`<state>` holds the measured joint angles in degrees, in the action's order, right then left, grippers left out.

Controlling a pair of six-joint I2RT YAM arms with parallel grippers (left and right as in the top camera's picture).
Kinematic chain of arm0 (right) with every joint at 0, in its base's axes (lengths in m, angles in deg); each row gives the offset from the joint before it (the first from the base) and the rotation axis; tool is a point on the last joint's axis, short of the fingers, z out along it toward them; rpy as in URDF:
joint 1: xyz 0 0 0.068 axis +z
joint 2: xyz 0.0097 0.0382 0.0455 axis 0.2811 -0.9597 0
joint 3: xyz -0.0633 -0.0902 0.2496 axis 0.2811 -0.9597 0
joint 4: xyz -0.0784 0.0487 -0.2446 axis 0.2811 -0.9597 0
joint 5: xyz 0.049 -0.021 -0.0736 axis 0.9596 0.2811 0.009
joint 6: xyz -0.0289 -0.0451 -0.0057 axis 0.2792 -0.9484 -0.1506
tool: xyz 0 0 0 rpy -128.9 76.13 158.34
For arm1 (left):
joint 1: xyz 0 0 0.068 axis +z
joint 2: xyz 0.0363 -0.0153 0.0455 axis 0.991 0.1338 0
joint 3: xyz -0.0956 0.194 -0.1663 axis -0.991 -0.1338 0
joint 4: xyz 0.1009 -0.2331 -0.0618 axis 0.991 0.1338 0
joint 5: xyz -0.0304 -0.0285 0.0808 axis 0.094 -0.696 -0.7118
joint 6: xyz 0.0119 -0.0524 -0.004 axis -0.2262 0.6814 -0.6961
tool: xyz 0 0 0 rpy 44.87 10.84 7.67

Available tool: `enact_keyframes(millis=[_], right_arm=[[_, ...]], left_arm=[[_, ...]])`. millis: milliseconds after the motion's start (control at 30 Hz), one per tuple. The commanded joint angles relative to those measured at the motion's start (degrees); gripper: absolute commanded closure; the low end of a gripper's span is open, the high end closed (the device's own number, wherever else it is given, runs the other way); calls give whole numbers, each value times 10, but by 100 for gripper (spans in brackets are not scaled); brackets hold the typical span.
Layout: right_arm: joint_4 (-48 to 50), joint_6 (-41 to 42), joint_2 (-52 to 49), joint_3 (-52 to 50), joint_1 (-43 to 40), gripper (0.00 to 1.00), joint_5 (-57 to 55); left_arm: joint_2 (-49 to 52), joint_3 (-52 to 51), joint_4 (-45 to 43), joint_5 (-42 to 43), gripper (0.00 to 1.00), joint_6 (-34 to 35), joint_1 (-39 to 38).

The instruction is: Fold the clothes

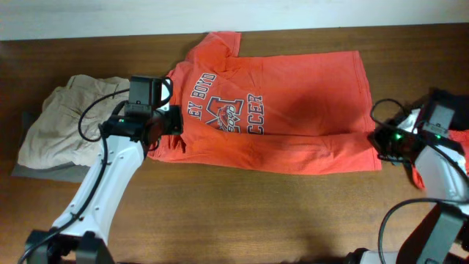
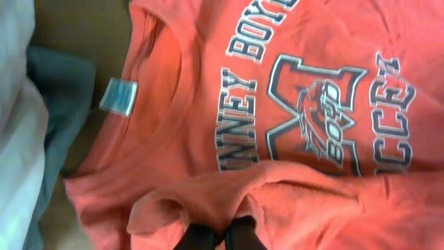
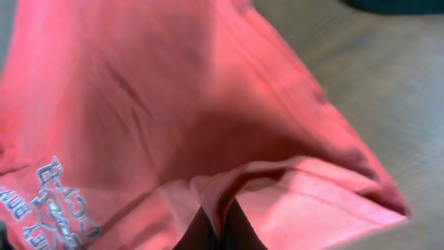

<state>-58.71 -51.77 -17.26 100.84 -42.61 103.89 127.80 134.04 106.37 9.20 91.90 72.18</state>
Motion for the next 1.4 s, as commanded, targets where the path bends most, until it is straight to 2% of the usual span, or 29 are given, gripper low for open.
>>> enact_keyframes(millis=[0, 133, 167, 200, 233, 300, 400, 600, 700, 800, 867, 1033, 1167, 1233, 1367], right_arm=[[36, 29, -25, 11, 20, 96, -10], [59, 39, -41, 11, 23, 96, -27], [59, 39, -43, 11, 23, 90, -39], [59, 39, -43, 11, 23, 72, -55], [59, 37, -43, 12, 21, 60, -79], [58, 35, -43, 14, 18, 54, -97], [44, 35, -42, 23, 11, 53, -89], [-70, 2, -41, 73, 11, 50, -89], [-132, -29, -39, 95, 12, 50, -70], [-176, -42, -38, 100, 12, 50, -58], [-197, -54, -38, 100, 12, 50, -49], [-214, -120, -38, 100, 14, 50, 47], [-201, -133, -38, 100, 35, 46, 86], [-190, -133, -38, 103, 51, 45, 86], [-181, -134, -38, 130, 92, 41, 81]], left_arm=[[28, 10, -31, -5, 99, -20, 3], [52, 10, -57, -6, 98, -21, 3], [57, 10, -63, -6, 94, -24, 3], [61, 10, -69, -13, 82, -26, 4], [62, 10, -76, -30, 51, -26, 8], [60, 17, -76, -43, 43, -26, 17], [58, 48, -50, -42, 34, -27, 34], [49, 135, 63, -37, 32, -54, 41], [39, 150, 109, 7, 32, -54, 36], [38, 148, 153, 56, 48, -54, 33], [39, 142, 163, 60, 53, -53, 31], [42, 125, 139, 62, 67, -52, 31], [45, 125, 77, 100, 66, -60, 31], [45, 128, 34, 124, 60, -84, 31], [68, 175, 33, 129, 55, -100, 31]])
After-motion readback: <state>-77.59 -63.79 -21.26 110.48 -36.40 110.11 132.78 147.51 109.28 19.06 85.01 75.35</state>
